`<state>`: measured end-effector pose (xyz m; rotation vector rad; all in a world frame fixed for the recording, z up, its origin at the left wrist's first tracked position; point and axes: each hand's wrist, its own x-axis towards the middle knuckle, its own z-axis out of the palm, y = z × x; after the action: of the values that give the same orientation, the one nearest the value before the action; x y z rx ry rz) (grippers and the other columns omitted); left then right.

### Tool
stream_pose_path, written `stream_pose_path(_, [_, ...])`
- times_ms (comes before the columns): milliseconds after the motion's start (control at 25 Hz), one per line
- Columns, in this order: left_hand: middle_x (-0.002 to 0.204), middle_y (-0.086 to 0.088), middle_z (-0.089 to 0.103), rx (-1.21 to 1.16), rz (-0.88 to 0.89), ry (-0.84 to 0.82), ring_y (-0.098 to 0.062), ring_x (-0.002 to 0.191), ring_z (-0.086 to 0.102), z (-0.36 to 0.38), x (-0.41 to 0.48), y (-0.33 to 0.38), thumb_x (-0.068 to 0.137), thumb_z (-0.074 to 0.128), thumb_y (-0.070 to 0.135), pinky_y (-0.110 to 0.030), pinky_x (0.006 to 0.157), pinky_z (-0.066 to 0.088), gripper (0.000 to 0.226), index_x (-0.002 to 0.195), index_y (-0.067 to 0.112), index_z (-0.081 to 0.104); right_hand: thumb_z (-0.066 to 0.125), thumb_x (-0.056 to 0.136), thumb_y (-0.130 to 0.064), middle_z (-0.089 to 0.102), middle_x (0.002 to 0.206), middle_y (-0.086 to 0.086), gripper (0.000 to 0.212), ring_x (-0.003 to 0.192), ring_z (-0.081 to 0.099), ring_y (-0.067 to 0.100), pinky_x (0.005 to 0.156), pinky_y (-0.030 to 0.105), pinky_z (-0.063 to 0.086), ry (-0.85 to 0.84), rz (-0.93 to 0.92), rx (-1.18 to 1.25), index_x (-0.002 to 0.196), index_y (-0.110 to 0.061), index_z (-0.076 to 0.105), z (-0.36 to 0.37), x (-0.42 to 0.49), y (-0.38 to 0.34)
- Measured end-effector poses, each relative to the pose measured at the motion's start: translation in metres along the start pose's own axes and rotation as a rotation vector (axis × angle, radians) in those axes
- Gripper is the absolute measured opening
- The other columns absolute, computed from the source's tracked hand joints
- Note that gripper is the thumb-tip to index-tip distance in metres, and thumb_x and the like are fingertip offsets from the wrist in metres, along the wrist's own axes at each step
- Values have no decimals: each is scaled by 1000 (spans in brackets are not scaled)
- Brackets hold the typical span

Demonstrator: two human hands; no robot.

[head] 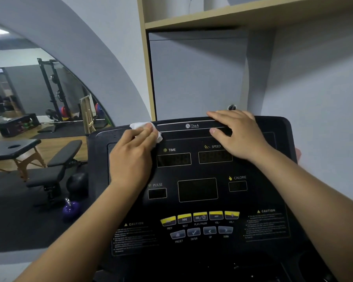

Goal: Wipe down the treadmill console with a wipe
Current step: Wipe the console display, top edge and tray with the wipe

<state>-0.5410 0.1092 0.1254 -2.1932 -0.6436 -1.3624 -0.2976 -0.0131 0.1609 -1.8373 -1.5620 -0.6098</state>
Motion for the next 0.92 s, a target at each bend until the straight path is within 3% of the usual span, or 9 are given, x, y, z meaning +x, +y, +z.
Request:
stream_pose_path(160, [109, -4, 75, 5, 45, -29, -28, 82, 69, 8, 16, 38, 89, 69, 14, -32, 77, 55, 17, 103, 10, 78, 58, 92, -35, 56, 137, -8, 41, 129, 46, 15, 114, 43, 20, -5, 30, 22, 133, -33, 56, -2, 2, -7])
stream_pose_path(240, [103, -4, 76, -26, 124, -15, -26, 77, 69, 15, 29, 66, 91, 63, 19, -31, 73, 56, 18, 95, 12, 79, 61, 90, -31, 57, 137, -6, 42, 129, 47, 14, 113, 41, 22, -14, 19, 16, 132, -31, 57, -5, 2, -7])
stream_pose_path(360, [106, -8, 76, -103, 202, -150, -27, 85, 70, 20, 43, 103, 88, 56, 13, -32, 75, 56, 23, 96, 10, 78, 63, 84, -11, 58, 136, -2, 44, 129, 48, 11, 112, 28, 26, 4, 89, 187, 125, -26, 65, -14, 2, -11])
stream_pose_path(440, [94, 0, 76, -63, 257, -220, -21, 82, 68, 17, 51, 113, 78, 66, 13, -28, 66, 50, 17, 89, 16, 77, 62, 81, -3, 63, 128, 0, 35, 121, 53, 10, 105, 15, 31, 161, 177, 364, 110, -19, 73, -17, -6, -20])
stream_pose_path(560, [89, -2, 74, -99, 211, -299, -25, 90, 63, 13, 58, 106, 79, 66, 10, -32, 55, 40, 17, 94, 12, 75, 56, 81, 7, 70, 107, 6, 29, 102, 62, 14, 94, 13, 42, 404, 51, 298, 96, -8, 75, -7, -35, -42])
stream_pose_path(640, [100, -9, 72, -201, 264, -349, -31, 100, 59, 14, 58, 95, 88, 61, 8, -40, 62, 48, 20, 104, 7, 72, 49, 84, 11, 67, 116, 9, 38, 109, 59, 13, 98, 14, 42, 354, 23, 303, 113, -4, 69, -1, -47, -49])
stream_pose_path(760, [129, -10, 64, -299, 342, -372, -31, 119, 55, 12, 53, 73, 89, 61, 3, -41, 86, 54, 37, 125, 7, 66, 47, 90, 4, 53, 137, 10, 45, 126, 48, 19, 107, 22, 35, 194, 59, 167, 133, -4, 55, 5, -48, -51])
stream_pose_path(920, [147, -16, 50, -226, 367, -382, -36, 135, 46, 4, 34, 40, 90, 64, 12, -48, 108, 43, 43, 132, 5, 61, 52, 96, -15, 55, 132, 13, 28, 121, 49, 27, 93, 35, 46, 178, 69, -124, 115, -1, 67, 5, -50, -38])
